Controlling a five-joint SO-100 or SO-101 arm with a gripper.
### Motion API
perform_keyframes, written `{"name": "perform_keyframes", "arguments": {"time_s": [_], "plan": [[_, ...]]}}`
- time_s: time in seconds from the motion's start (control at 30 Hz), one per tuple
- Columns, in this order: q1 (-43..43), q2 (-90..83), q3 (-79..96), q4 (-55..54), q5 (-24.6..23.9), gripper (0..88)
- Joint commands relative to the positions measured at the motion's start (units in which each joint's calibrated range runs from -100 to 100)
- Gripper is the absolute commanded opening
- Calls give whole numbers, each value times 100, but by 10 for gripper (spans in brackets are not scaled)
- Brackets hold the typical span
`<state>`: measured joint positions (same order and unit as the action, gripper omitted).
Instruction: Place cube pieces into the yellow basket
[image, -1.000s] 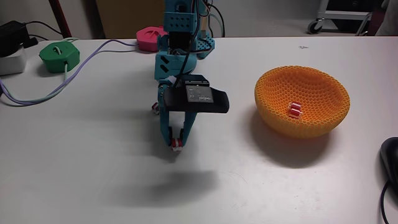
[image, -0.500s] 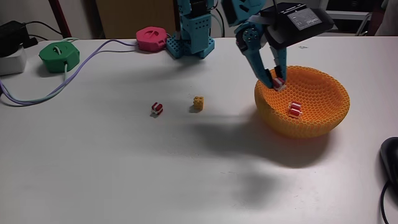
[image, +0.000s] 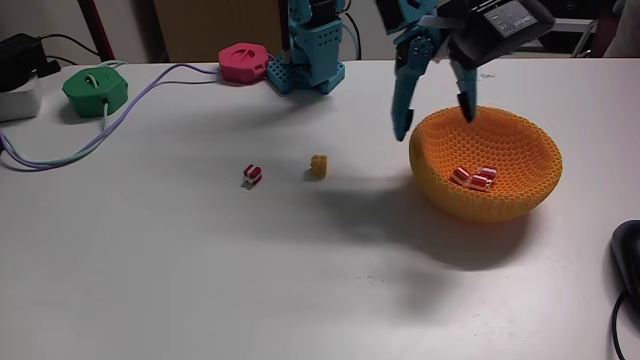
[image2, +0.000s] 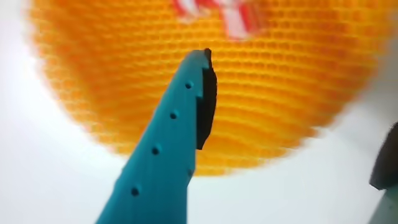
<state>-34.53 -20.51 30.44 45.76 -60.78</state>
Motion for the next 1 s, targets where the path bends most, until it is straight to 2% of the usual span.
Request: {"name": "perform_keyframes", "arguments": {"time_s": [0.0,0.13,0.2,0.3,0.5,0.8,0.97], "plan": [[1449,-761,389,3,796,459],[2511,-1491,1650,-206,1001,444],[2828,-1737,2594,-970,1026,439],[3005,-1794,3672,-2134,967,433],[2959,-1633,4568,-3099,855,433],[2959,-1614,4895,-3160,752,428],[2996,-1614,5001,-2942,723,357]]}}
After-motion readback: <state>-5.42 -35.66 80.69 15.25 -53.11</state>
